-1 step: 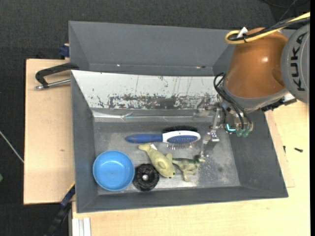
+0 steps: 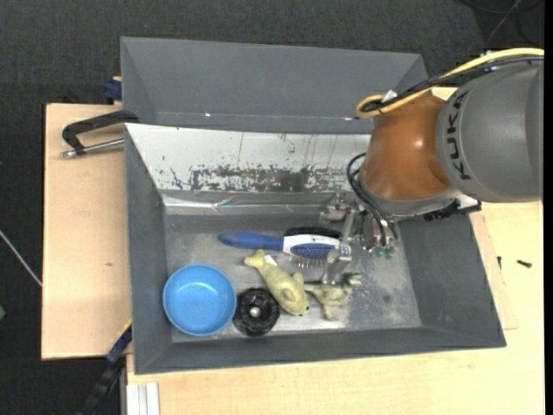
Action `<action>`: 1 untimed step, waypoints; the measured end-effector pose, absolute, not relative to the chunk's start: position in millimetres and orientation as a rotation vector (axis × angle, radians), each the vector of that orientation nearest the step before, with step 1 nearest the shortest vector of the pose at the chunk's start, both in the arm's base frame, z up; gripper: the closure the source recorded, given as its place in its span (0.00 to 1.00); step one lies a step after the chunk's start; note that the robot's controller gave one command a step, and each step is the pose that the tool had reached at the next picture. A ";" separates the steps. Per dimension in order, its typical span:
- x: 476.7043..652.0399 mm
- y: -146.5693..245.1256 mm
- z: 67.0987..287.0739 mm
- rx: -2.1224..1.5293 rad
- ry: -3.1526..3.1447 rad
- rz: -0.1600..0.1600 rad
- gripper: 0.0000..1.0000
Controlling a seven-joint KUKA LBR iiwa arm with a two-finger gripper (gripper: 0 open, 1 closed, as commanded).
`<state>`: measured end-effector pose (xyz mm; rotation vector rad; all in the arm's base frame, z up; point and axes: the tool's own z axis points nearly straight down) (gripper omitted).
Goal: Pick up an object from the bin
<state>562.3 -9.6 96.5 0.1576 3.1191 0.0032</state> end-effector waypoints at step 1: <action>558.5 -10.7 91.1 0.159 3.132 0.000 1.00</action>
Offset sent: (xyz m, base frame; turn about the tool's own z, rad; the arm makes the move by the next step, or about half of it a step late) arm 0.0000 0.0000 0.0000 0.0000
